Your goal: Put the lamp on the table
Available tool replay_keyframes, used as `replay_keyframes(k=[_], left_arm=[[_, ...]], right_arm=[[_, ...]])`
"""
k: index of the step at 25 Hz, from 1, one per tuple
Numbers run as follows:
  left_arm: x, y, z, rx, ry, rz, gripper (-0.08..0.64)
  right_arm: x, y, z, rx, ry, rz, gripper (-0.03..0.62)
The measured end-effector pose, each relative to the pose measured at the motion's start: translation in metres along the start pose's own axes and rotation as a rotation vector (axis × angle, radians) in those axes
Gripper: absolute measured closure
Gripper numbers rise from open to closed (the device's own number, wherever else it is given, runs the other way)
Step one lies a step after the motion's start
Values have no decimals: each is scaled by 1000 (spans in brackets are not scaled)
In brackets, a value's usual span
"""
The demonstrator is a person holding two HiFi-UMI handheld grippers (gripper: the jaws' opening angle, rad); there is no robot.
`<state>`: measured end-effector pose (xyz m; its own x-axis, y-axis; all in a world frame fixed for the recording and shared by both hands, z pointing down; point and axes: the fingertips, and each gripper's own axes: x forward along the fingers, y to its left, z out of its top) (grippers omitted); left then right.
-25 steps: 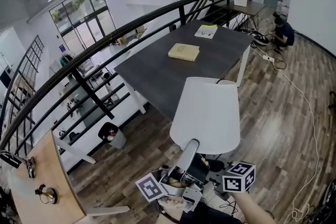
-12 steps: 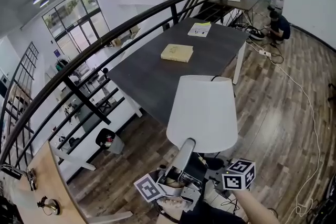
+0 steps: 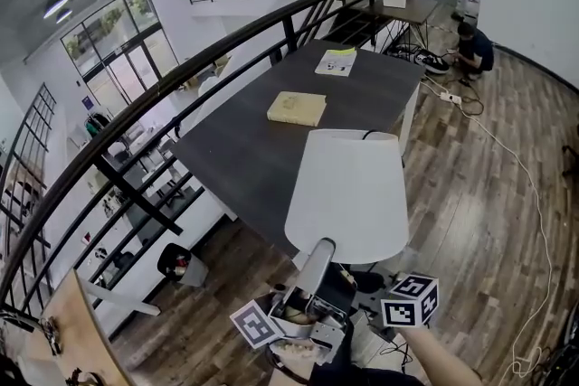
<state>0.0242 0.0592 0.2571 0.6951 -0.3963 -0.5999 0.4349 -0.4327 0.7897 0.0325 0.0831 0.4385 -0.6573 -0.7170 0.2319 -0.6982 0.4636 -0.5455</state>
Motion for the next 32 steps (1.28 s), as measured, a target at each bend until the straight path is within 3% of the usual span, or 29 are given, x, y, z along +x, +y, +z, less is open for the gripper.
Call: replay_keyframes(k=[18, 32], left_arm=[[101, 76, 97, -41, 16, -26, 543], [119, 118, 155, -3, -26, -8, 543]], right_arm=[[71, -98, 104, -5, -13, -44, 416], [127, -138, 129, 5, -6, -7, 416]])
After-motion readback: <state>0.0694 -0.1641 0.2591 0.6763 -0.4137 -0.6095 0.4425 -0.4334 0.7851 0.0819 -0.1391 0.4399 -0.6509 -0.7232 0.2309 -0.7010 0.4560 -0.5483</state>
